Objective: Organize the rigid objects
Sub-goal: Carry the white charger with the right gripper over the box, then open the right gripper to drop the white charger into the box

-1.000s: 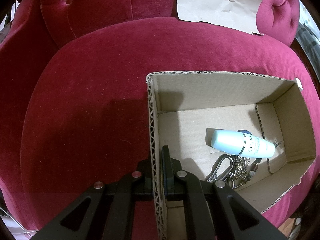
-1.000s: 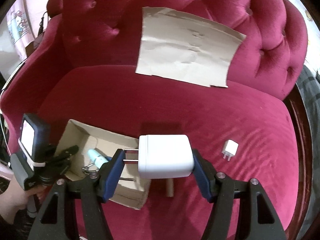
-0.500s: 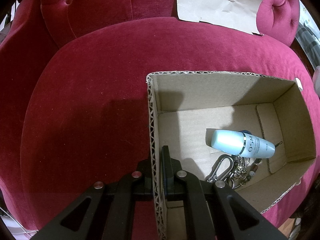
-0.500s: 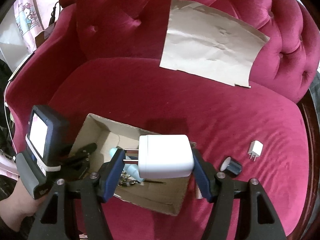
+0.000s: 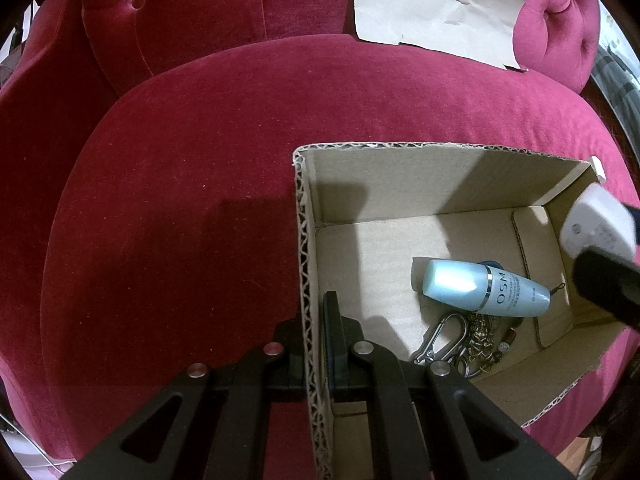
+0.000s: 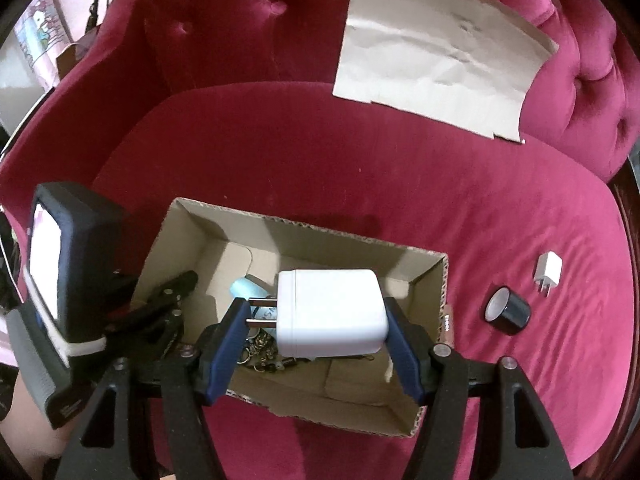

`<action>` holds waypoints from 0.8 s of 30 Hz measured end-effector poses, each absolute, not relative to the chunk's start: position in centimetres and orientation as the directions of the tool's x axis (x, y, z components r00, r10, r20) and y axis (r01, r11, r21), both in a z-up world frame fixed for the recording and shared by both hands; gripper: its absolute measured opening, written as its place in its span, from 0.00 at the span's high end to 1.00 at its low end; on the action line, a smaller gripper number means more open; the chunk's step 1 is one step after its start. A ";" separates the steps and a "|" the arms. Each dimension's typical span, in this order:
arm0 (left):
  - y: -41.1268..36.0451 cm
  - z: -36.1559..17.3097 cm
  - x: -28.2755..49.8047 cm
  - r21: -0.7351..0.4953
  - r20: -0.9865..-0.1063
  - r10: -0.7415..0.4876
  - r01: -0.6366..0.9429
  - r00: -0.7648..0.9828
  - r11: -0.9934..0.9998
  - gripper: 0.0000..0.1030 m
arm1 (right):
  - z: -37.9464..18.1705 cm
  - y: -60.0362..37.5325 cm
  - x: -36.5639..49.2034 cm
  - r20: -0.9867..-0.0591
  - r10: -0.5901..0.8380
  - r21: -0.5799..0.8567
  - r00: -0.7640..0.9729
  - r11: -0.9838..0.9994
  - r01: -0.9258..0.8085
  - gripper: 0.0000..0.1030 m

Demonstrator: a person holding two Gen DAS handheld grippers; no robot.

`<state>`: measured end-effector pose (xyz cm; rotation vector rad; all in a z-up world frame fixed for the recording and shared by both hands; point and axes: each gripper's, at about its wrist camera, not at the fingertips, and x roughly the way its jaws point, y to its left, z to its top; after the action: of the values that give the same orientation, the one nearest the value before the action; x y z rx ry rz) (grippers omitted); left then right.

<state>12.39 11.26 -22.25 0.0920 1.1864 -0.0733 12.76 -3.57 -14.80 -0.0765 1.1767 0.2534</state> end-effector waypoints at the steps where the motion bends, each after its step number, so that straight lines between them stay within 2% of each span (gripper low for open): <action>1: 11.3 -22.3 12.4 0.033 -0.928 -0.009 0.106 0.373 0.994 0.95 | -15.1 -3.6 12.8 -0.922 0.156 0.076 0.354 0.970 -0.229 0.32; 19: 11.4 -22.4 12.4 0.033 -0.928 -0.009 0.105 0.374 0.994 0.95 | -16.3 -3.6 13.3 -0.927 0.158 0.084 0.340 0.972 -0.221 0.32; 21: 11.3 -22.4 12.4 0.035 -0.927 -0.008 0.107 0.375 0.994 0.95 | -16.2 -3.5 13.4 -0.926 0.142 0.065 0.349 0.973 -0.222 0.28; 23: 11.3 -22.4 12.4 0.035 -0.927 -0.007 0.106 0.374 0.994 0.95 | -15.9 -3.5 13.4 -0.920 0.130 0.048 0.370 0.973 -0.224 0.15; 24: 11.3 -22.4 12.4 0.036 -0.927 -0.007 0.106 0.375 0.994 0.95 | -15.7 -3.5 13.4 -0.916 0.129 0.045 0.379 0.974 -0.224 0.12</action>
<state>12.37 11.26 -22.40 0.0944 1.1850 -0.0722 13.42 -3.50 -15.74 -0.0921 1.1608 0.2260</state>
